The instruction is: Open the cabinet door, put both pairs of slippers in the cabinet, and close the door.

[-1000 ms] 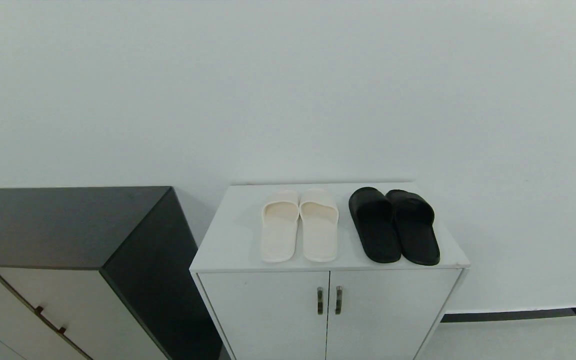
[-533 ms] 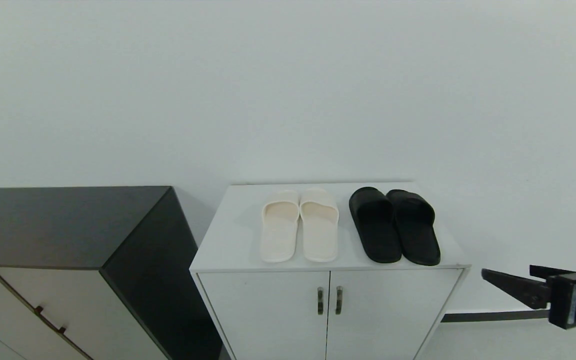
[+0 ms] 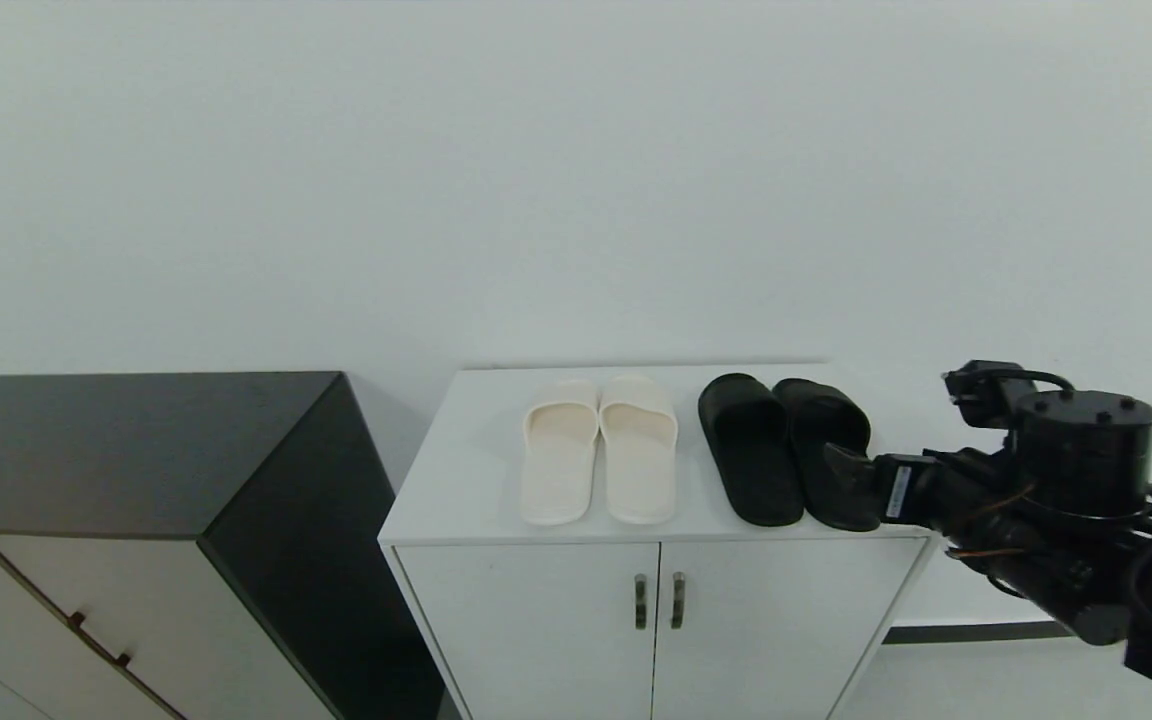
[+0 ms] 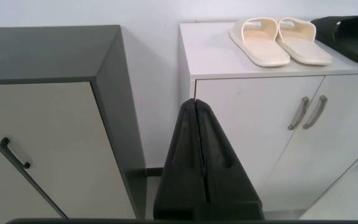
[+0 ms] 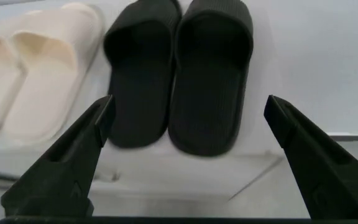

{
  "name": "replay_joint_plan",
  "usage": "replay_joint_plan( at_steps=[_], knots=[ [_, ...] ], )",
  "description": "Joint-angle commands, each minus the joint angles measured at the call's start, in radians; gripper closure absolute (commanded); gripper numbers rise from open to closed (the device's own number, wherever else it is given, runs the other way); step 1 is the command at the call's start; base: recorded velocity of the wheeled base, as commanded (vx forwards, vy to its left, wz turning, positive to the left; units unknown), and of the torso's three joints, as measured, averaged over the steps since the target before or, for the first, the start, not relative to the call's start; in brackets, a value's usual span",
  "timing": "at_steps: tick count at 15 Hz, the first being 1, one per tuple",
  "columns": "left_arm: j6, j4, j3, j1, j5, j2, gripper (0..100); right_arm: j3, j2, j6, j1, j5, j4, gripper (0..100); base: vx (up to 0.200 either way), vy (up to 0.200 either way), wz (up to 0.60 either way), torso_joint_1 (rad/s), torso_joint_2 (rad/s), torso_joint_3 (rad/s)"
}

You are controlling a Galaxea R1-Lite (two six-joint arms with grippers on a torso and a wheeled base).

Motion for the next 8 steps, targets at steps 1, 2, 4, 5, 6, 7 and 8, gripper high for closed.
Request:
replay_joint_plan(
  at_steps=[1, 2, 4, 5, 6, 7, 8],
  knots=[
    [-0.002, 0.0, 0.0, 0.0, 0.0, 0.003, 100, -0.099, 0.187, -0.014, 0.005, -0.037, -0.027, 0, 0.0, 0.0, 0.0, 0.0, 0.0, 0.0],
    [-0.002, 0.0, 0.0, 0.0, 0.0, 0.003, 100, -0.117, 0.207, -0.014, 0.004, -0.037, -0.027, 0, 0.0, 0.0, 0.0, 0.0, 0.0, 0.0],
    [-0.002, 0.0, 0.0, 0.0, 0.0, 0.003, 100, -0.177, 0.264, -0.029, 0.004, -0.037, -0.027, 0, 0.0, 0.0, 0.0, 0.0, 0.0, 0.0],
    [-0.003, 0.0, 0.0, 0.0, 0.0, 0.003, 100, -0.202, 0.288, -0.057, 0.004, -0.037, -0.033, 0, 0.0, 0.0, 0.0, 0.0, 0.0, 0.0],
    [-0.003, 0.0, 0.0, 0.0, 0.0, 0.003, 100, -0.213, 0.299, -0.066, 0.004, -0.035, -0.044, 0, 0.0, 0.0, 0.0, 0.0, 0.0, 0.0],
    [-0.003, 0.0, 0.0, 0.0, 0.0, 0.003, 100, -0.236, 0.325, -0.089, 0.002, -0.026, -0.076, 0, 0.0, 0.0, 0.0, 0.0, 0.0, 0.0],
    [-0.003, 0.0, 0.0, 0.0, 0.0, 0.003, 100, -0.251, 0.342, -0.104, -0.001, -0.009, -0.091, 0, 0.0, 0.0, 0.0, 0.0, 0.0, 0.0]
  ],
)
